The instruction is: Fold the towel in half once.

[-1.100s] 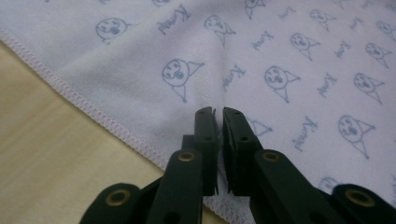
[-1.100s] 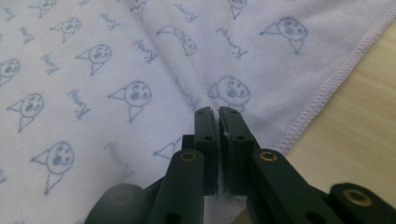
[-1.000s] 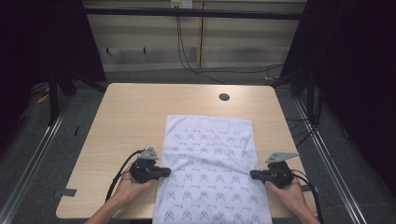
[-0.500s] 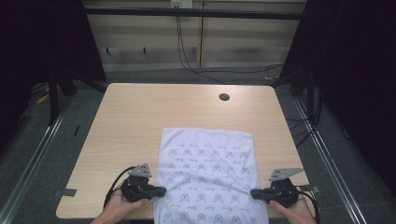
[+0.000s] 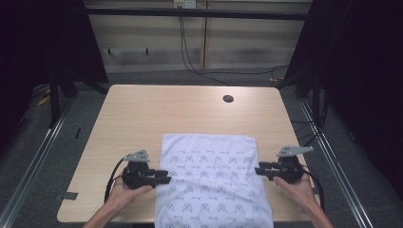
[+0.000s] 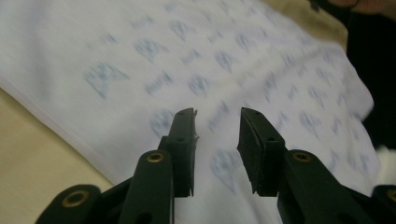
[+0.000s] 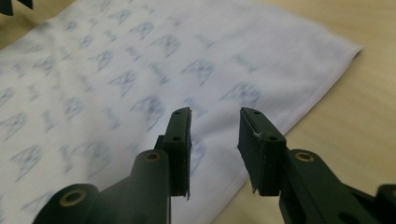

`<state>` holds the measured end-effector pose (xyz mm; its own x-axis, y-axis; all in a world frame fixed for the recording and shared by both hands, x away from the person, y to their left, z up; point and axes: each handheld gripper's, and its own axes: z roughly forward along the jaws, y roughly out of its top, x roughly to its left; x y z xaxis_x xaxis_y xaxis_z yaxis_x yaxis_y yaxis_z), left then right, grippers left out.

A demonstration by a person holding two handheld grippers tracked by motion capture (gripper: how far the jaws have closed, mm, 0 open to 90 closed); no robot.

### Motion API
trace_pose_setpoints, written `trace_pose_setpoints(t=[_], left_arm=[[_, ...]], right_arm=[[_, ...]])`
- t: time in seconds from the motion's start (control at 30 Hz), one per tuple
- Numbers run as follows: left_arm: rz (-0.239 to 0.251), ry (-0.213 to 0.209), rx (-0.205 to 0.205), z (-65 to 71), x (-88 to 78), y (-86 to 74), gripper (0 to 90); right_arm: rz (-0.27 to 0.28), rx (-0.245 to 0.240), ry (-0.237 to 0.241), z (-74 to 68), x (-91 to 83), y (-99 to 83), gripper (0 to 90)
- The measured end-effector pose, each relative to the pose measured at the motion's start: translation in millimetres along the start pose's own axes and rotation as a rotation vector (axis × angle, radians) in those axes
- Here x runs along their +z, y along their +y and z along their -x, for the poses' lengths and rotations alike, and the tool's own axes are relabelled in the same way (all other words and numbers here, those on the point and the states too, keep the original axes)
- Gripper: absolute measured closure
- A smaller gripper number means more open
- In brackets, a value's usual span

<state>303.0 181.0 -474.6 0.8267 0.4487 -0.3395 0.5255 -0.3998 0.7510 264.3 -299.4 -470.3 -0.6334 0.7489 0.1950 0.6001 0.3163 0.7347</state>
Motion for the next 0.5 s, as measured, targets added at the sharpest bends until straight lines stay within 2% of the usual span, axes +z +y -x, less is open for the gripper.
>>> trace_pose_setpoints(t=[0.03, 0.07, 0.1, 0.13, 0.23, 0.27, 0.33, 0.37, 0.4, 0.43, 0.5], left_arm=[[0.009, 0.019, 0.003, -4.6, 0.8, 4.3, 64.6], [0.014, 0.029, -0.002, -9.4, 1.8, 8.1, 64.6], [0.025, 0.046, -0.008, -14.0, 2.3, 10.6, 63.8], [0.036, 0.061, -0.019, -18.5, 2.6, 11.8, 63.8], [0.045, 0.107, -0.043, -29.9, 2.1, 14.7, 61.3], [0.048, 0.105, -0.045, -31.8, 1.6, 15.7, 61.3], [0.059, 0.12, -0.039, -34.4, 0.7, 18.7, 61.3], [0.055, 0.108, -0.038, -36.5, 1.6, 20.4, 64.2], [0.038, 0.131, -0.025, -42.0, 5.6, 24.7, 64.1], [0.038, 0.131, -0.025, -42.0, 5.6, 24.7, 63.7], [0.045, 0.13, -0.052, -50.9, 9.5, 27.2, 63.7]], right_arm=[[0.005, 0.005, -0.032, 10.2, 7.3, 11.8, 61.5], [0.005, 0.005, -0.032, 10.2, 7.3, 11.8, 61.5], [0.012, 0.009, -0.055, 21.4, 14.7, 21.6, 60.3], [0.012, 0.009, -0.055, 21.4, 14.7, 21.6, 60.3], [0.032, 0.029, -0.08, 38.8, 23.8, 33.2, 59.4], [0.04, 0.029, -0.098, 46.4, 28.3, 37.1, 58.7], [0.042, 0.04, -0.103, 56.4, 34.4, 41.3, 58.6], [0.043, 0.066, -0.107, 67.7, 43.3, 43.4, 56.8], [0.033, 0.078, -0.122, 73.0, 49.2, 43.5, 54.5], [0.033, 0.078, -0.122, 73.0, 49.2, 43.5, 54.5], [0.003, 0.088, -0.139, 80.9, 59.4, 44.1, 53.9]])
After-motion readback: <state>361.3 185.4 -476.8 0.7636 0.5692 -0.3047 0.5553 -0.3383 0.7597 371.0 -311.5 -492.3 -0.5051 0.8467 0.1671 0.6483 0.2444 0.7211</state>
